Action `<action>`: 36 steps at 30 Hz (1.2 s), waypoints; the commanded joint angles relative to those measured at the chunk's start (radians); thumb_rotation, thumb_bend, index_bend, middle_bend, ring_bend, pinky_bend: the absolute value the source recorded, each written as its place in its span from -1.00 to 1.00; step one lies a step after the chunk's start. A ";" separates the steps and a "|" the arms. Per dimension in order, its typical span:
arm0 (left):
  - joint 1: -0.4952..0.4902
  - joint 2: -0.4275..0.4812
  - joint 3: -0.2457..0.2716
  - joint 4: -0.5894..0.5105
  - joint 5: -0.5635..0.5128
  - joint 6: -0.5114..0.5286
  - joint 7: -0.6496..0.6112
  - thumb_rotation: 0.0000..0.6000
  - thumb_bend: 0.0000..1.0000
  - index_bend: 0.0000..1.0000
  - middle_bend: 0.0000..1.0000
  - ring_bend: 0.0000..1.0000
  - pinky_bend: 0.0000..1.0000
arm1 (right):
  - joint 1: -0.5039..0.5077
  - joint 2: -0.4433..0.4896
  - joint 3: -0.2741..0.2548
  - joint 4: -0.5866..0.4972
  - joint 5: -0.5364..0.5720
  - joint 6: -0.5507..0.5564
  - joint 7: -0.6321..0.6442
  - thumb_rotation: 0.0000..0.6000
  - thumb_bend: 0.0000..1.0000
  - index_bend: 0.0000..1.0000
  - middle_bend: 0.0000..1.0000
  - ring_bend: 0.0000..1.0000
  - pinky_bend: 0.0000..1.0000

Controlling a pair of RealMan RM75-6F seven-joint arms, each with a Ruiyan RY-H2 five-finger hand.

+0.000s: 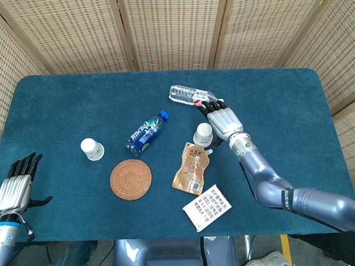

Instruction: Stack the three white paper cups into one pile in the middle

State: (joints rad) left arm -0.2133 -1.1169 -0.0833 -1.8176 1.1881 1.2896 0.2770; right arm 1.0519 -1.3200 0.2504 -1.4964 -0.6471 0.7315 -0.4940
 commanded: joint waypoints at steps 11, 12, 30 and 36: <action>-0.079 -0.012 -0.050 0.087 0.022 -0.061 -0.019 1.00 -1.00 -1.00 -1.00 -1.00 -1.00 | -0.271 0.137 -0.156 -0.059 -0.468 0.286 0.187 1.00 -1.00 -1.00 -1.00 -1.00 -1.00; -0.095 -0.017 -0.060 0.106 0.030 -0.075 -0.028 1.00 -1.00 -1.00 -1.00 -1.00 -1.00 | -0.291 0.139 -0.170 -0.046 -0.503 0.308 0.210 1.00 -1.00 -1.00 -1.00 -1.00 -1.00; -0.411 -0.185 -0.095 0.569 0.110 -0.501 -0.255 1.00 -0.71 -0.72 -0.99 -0.81 -0.79 | -0.629 0.106 -0.324 -0.035 -0.757 0.679 0.294 1.00 -1.00 -0.99 -1.00 -1.00 -1.00; -0.454 -0.237 -0.087 0.650 0.129 -0.585 -0.399 1.00 -0.53 -0.63 -0.92 -0.74 -0.79 | -0.682 0.083 -0.325 -0.043 -0.781 0.732 0.295 1.00 -1.00 -0.97 -1.00 -1.00 -1.00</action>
State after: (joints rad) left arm -0.6445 -1.3254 -0.1744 -1.2009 1.3026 0.7335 -0.0643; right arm 0.3765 -1.2323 -0.0750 -1.5383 -1.4226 1.4569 -0.1989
